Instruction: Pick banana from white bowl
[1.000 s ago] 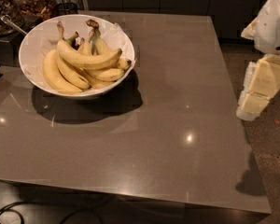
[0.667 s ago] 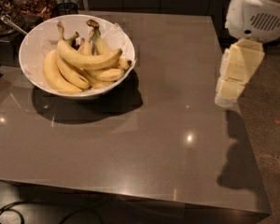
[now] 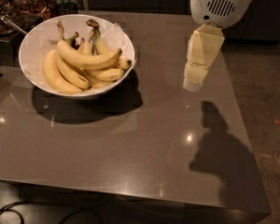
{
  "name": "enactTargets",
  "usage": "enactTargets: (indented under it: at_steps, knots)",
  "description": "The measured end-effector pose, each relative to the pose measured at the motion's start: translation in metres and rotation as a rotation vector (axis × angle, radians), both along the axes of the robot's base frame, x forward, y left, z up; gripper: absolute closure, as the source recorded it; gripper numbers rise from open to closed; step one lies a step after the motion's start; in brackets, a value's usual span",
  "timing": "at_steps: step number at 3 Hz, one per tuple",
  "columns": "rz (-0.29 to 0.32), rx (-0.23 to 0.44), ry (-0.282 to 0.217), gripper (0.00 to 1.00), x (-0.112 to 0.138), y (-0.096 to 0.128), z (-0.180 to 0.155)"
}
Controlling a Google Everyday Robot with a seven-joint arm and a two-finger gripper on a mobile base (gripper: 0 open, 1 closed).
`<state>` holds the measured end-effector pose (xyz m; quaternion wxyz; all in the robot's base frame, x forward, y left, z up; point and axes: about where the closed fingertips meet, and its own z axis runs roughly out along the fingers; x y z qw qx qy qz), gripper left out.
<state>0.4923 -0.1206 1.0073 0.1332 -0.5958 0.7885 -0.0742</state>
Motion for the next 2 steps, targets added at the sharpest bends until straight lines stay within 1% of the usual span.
enactTargets:
  at_steps: [1,2]
  knots:
    - [0.03,0.032,-0.03,0.0,0.003,0.025,0.007]
    - [0.062,0.033,-0.03,0.0,0.012,0.064,0.015]
